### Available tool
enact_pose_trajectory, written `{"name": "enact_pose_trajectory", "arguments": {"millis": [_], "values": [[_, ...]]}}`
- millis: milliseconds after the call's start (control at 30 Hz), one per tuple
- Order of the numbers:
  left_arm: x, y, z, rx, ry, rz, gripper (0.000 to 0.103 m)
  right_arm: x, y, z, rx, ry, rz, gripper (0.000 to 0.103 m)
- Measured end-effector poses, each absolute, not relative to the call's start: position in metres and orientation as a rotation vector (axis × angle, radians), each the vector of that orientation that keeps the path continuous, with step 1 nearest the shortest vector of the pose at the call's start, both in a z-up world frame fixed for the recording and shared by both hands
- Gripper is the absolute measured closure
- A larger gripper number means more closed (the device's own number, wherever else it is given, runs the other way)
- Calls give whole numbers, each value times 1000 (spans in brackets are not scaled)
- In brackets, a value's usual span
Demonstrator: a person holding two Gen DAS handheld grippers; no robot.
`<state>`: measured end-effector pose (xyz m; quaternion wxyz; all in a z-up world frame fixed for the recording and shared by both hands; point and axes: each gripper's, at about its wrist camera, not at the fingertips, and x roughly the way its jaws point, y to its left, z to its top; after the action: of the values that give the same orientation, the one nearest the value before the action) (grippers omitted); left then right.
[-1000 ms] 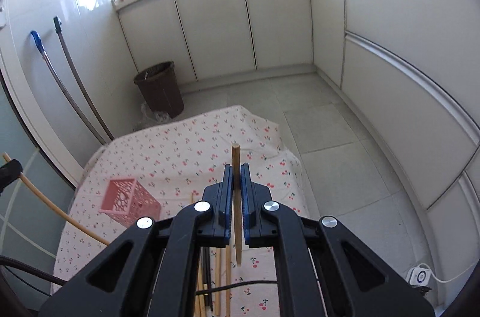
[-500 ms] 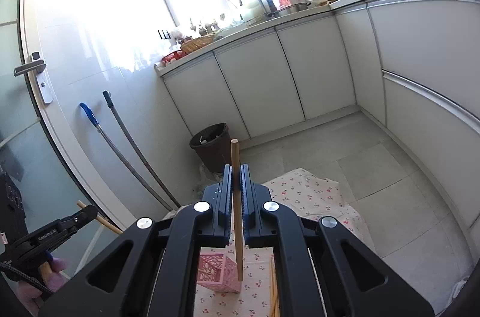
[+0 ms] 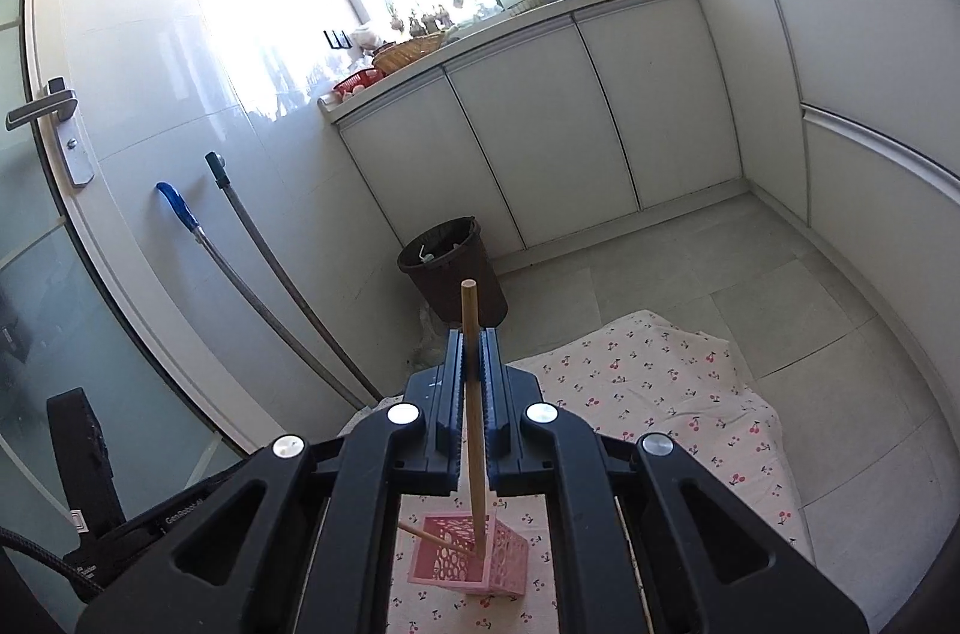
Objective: Organize utensils
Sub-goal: 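Open the left gripper to drop the chopstick into the pink holder, then lower the left gripper onto the chopstick row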
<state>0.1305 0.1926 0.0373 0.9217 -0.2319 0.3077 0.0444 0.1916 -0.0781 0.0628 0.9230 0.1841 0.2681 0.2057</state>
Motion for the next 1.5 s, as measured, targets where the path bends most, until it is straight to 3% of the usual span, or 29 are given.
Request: {"name": "enact_pose_trajectory", "arguments": {"millis": [167,433,500,667,733,800,967,1033,1100,1200,1300,1500], "values": [[114,199,57,-484,572,103,67,192,-73,58,380,553,421,97],[119,193,54,-473,592,87,62,195,-60,45,375,558,435,97],[123,188,50,-462,611,79,61,200,-53,33,369,601,449,91],[129,171,41,-410,659,53,59,197,-49,24,280,649,421,90],[129,163,38,-391,673,39,57,191,-55,23,257,654,409,83],[129,155,37,-374,686,27,51,186,-62,22,241,656,393,63],[126,133,30,-305,710,25,35,177,-83,8,184,713,350,59],[125,126,25,-287,731,30,29,173,-96,0,176,734,324,49],[125,118,18,-274,760,25,25,169,-109,-7,169,757,291,29],[126,105,8,-246,806,10,20,165,-129,-16,167,786,246,19],[127,92,-2,-213,841,3,12,161,-153,-22,182,806,216,12],[135,55,-27,-127,938,-44,7,157,-200,-38,251,890,173,9]]}}
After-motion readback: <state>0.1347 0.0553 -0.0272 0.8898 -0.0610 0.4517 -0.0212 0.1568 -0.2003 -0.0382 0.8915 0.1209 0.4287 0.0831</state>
